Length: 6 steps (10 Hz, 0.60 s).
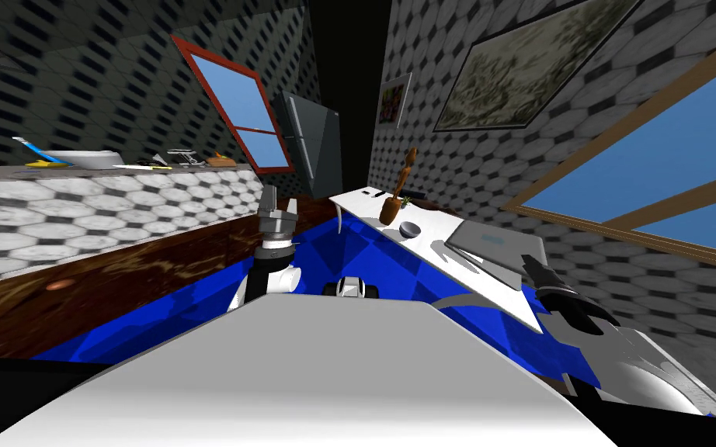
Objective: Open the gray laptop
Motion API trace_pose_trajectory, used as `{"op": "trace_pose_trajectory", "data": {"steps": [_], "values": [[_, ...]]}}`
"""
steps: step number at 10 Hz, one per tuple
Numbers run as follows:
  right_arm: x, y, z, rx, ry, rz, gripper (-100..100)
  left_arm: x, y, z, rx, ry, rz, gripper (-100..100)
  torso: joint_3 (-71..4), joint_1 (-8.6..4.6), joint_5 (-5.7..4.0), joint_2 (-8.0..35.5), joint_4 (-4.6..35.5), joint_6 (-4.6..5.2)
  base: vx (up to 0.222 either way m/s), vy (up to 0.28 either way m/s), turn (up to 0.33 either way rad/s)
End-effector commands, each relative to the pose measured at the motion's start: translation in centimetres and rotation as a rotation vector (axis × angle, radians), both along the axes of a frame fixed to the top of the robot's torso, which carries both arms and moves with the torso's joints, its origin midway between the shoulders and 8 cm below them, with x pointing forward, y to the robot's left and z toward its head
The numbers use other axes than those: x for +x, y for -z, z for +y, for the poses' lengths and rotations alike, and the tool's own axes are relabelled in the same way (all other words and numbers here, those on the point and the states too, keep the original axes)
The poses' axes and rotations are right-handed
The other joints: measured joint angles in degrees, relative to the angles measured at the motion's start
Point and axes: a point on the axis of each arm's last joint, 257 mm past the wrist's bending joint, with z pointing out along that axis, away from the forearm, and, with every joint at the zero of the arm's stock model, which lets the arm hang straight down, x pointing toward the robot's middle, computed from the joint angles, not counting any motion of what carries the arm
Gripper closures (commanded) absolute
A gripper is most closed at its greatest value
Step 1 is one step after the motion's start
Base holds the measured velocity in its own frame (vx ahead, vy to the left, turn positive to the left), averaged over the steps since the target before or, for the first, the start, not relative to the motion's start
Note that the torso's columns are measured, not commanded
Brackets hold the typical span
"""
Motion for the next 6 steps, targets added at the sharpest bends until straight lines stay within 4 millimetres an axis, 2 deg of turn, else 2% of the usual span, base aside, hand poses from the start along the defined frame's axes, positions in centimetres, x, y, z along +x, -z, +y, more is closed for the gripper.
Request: {"op": "trace_pose_trajectory", "data": {"steps": [1, 6], "values": [[0.0, 0.03, 0.0, 0.0, 0.0, 0.002, 0, 0.0, 0.0, 0.0, 0.0, 0.0, 0.0, 0, 0.0, -0.01, -0.01, 0.0, 0.0, -0.02, 0.0, 0.0, 0.0], [0.0, 0.02, 0.0, 0.0, 0.0, 0.001, 0, 0.0, 0.0, 0.0, 0.0, 0.0, 0.0, 0, 0.1, 0.09, 0.02, 0.1, 0.0, -0.01, 0.0, 0.0, 0.0]]}}
